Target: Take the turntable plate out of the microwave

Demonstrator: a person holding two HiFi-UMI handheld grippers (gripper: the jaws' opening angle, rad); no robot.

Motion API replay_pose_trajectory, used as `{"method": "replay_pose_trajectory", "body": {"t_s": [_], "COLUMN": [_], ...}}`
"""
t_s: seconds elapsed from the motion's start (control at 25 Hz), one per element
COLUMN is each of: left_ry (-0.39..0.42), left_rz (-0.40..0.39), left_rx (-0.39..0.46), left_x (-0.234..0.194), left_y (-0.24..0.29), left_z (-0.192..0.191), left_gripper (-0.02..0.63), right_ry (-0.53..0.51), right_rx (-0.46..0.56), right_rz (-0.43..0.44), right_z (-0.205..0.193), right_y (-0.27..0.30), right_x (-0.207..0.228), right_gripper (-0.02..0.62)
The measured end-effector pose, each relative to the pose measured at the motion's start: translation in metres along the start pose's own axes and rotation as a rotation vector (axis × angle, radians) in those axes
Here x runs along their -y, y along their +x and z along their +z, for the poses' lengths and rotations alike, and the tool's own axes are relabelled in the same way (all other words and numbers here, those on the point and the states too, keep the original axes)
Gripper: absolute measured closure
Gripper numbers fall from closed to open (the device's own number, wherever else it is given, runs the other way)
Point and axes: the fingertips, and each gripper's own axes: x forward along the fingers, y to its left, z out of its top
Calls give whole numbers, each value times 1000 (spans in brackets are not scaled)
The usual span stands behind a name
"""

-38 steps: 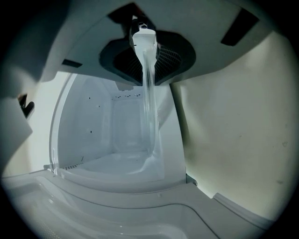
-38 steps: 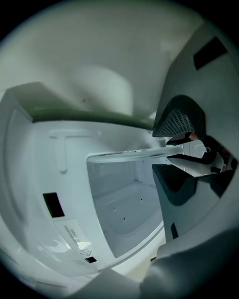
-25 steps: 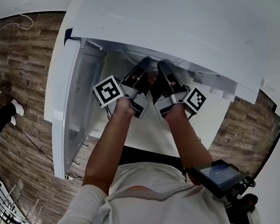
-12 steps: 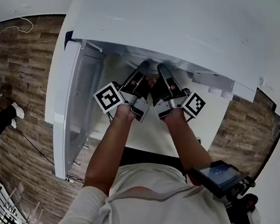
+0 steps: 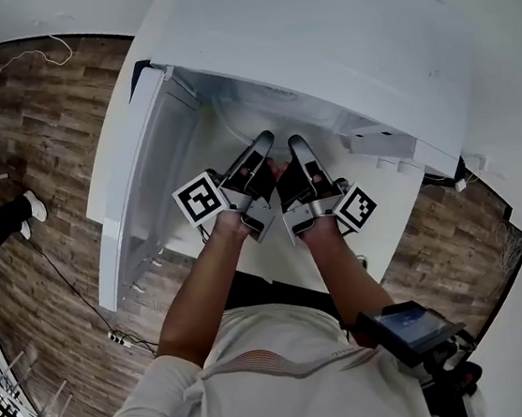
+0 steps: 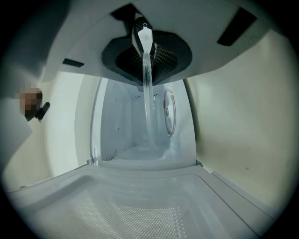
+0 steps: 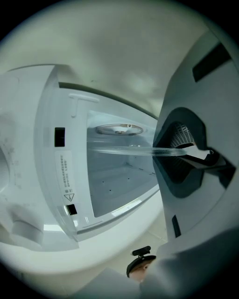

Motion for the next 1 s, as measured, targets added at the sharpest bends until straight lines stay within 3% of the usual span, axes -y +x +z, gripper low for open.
{"method": "replay_pose_trajectory", "body": {"t_s": [0.64, 1.0], "left_ry": [22, 48], "left_rz": [6, -2], "left_rx": [139, 209], "left_x": [29, 67], "left_y": [-82, -129], "left_z": [-69, -112], "left_gripper": [558, 557], "right_ry": [28, 19], "right_rx": [-134, -208], "right_rz": [10, 39], "right_z": [-53, -80], "right_y": [-85, -137], "right_x": [-24, -61], "right_gripper": [557, 557]}}
